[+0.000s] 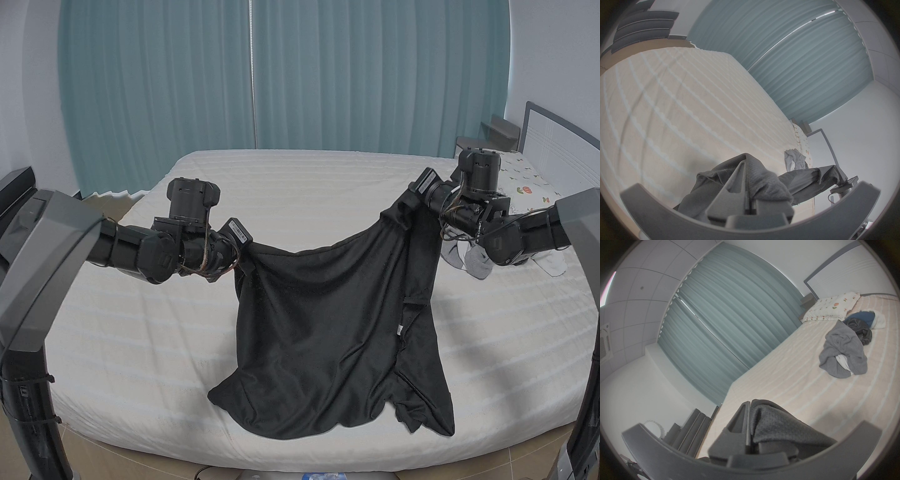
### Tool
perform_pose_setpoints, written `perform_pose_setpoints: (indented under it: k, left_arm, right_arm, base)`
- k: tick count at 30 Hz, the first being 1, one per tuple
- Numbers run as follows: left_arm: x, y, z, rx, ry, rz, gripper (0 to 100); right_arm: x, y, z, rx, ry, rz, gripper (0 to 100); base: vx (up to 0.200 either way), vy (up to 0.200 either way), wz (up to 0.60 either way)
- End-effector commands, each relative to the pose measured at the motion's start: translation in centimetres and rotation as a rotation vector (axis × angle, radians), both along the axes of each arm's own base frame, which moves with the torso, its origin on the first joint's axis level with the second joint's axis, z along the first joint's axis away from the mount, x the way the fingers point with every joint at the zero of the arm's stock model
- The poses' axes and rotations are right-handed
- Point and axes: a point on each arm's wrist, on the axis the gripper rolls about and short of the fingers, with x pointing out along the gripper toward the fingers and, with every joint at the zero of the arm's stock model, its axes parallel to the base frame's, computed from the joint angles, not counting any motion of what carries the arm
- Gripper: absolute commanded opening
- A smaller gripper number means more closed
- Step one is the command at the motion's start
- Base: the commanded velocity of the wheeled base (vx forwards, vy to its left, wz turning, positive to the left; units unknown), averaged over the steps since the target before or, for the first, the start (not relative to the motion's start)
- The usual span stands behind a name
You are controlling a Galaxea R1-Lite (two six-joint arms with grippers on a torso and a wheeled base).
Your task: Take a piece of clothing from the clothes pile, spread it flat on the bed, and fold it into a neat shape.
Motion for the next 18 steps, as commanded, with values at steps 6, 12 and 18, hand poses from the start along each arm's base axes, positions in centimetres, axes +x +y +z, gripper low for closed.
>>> perform_pose_setpoints:
  k: [6, 12, 18]
  left_arm:
    - [3.4, -0.4, -5.6, 0.014, 0.072, 0.024, 100]
    - [5.6, 0.3, -8.0, 0.011, 0.084, 0.082, 100]
    - [6.2, 2.4, -10.5, 0.057, 0.143, 0.167, 100]
  right_arm:
    - [3.5, -0.4, -8.3, -0.032, 0.147, -0.029, 100]
    - [5.3, -1.1, -13.4, -0.055, 0.230, -0.058, 100]
    - [6.6, -3.1, -16.1, -0.063, 0.258, -0.135, 100]
  base:
    - [0.000, 0.000, 0.00]
    - [0.000, 0.000, 0.00]
    - [0.000, 0.000, 0.00]
